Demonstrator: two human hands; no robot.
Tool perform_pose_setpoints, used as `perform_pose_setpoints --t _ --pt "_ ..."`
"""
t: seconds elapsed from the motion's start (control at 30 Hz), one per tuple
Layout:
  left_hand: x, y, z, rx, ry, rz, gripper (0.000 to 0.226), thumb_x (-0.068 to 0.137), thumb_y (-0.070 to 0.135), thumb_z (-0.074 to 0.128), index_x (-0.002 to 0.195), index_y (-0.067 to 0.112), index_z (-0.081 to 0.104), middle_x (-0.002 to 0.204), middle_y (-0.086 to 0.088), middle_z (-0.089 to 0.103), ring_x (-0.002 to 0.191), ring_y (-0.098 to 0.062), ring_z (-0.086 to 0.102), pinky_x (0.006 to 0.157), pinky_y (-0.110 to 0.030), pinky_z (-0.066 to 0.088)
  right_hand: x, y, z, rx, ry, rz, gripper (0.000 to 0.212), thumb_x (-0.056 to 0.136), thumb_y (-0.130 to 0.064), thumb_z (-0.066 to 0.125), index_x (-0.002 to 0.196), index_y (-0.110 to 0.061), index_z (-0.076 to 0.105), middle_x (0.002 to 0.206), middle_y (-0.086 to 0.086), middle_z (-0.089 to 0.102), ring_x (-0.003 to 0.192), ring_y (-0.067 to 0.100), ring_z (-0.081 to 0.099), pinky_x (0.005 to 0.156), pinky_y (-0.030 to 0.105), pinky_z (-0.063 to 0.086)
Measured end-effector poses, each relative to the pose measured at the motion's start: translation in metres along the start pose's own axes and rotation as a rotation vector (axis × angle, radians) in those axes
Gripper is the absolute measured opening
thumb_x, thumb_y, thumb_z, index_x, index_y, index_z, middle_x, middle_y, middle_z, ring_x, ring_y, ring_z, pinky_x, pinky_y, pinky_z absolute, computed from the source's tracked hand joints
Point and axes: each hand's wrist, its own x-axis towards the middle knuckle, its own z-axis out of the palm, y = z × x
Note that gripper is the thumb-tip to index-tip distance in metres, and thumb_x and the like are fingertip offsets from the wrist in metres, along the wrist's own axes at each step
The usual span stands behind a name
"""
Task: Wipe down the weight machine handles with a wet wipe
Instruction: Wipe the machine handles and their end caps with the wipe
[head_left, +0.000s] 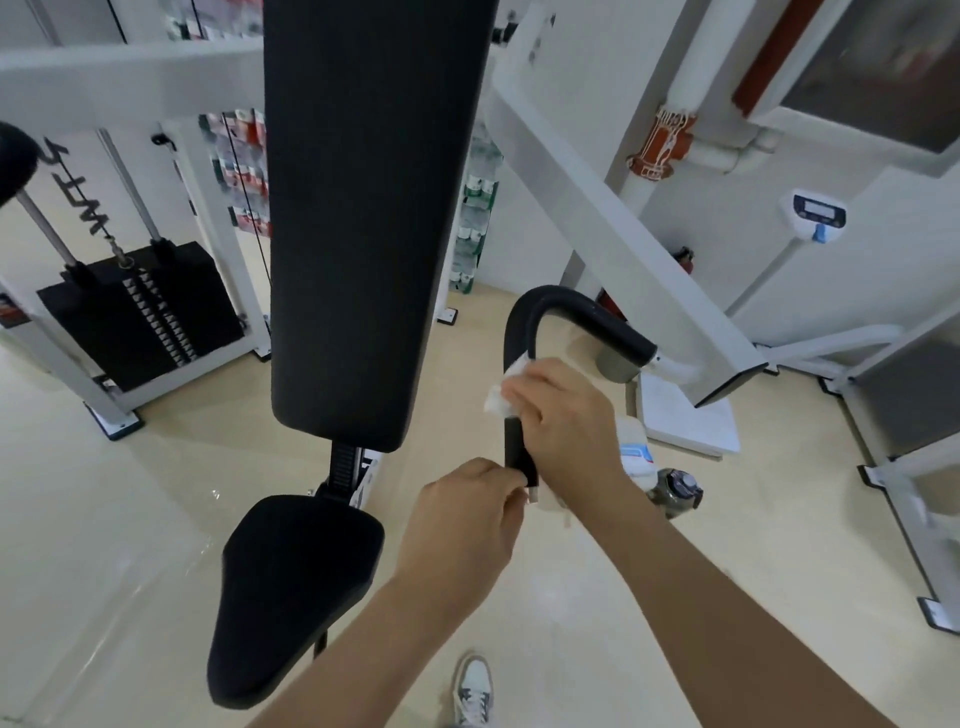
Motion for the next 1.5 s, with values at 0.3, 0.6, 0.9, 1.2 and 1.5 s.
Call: perform_pose_setpoints --t 0.3,0.6,0.9,1.2,1.5 --pt "0.014 0.019 -0.007 -0.015 -0.090 -0.199 0.022 0.085 0.037 0.063 0.107 0.036 0.060 0.092 0.013 0.061 0.085 -0.004 0.059 0.078 -0.024 0.048 0.006 0.013 -0.002 0.340 0.049 0.326 0.012 0.082 -0.008 0.068 0.081 -0.020 0.071 0.084 -0.006 0.066 0.077 0.005 0.057 0.072 0.006 0.039" --pt "0.020 0.025 -0.009 0.062 -0.116 -0.256 0.027 0.083 0.040 0.066 0.109 0.040 0.056 0.091 0.017 0.059 0.081 0.000 0.058 0.072 -0.014 0.045 -0.002 0.016 -0.004 0.435 0.010 0.495 0.014 0.081 -0.008 0.067 0.077 -0.021 0.068 0.080 -0.013 0.063 0.076 0.003 0.057 0.067 0.011 0.040" --pt "0.034 0.040 -0.012 0.015 -0.017 -0.272 0.037 0.084 0.033 0.065 0.114 0.050 0.050 0.093 0.021 0.055 0.073 0.004 0.060 0.064 -0.012 0.048 -0.023 0.023 -0.005 0.953 -0.044 0.836 0.010 0.083 -0.010 0.070 0.075 -0.014 0.072 0.073 0.006 0.070 0.071 0.025 0.066 0.072 0.038 0.059" --pt "0.038 0.041 -0.005 0.208 0.129 -0.129 0.024 0.092 0.028 0.055 0.114 0.038 0.054 0.088 0.016 0.056 0.062 -0.003 0.057 0.051 -0.013 0.045 -0.015 0.023 -0.003 0.927 -0.062 0.794 0.005 0.077 -0.031 0.072 0.078 -0.028 0.068 0.072 -0.002 0.068 0.070 0.020 0.067 0.069 0.045 0.058" --pt "0.049 0.045 0.015 -0.001 0.282 -0.313 0.023 0.088 0.030 0.060 0.110 0.037 0.057 0.089 0.021 0.051 0.086 0.003 0.053 0.061 -0.009 0.042 -0.007 0.034 -0.024 1.115 -0.258 0.726 0.020 0.088 -0.003 0.062 0.092 -0.018 0.075 0.087 -0.002 0.075 0.084 0.015 0.072 0.078 0.030 0.059"
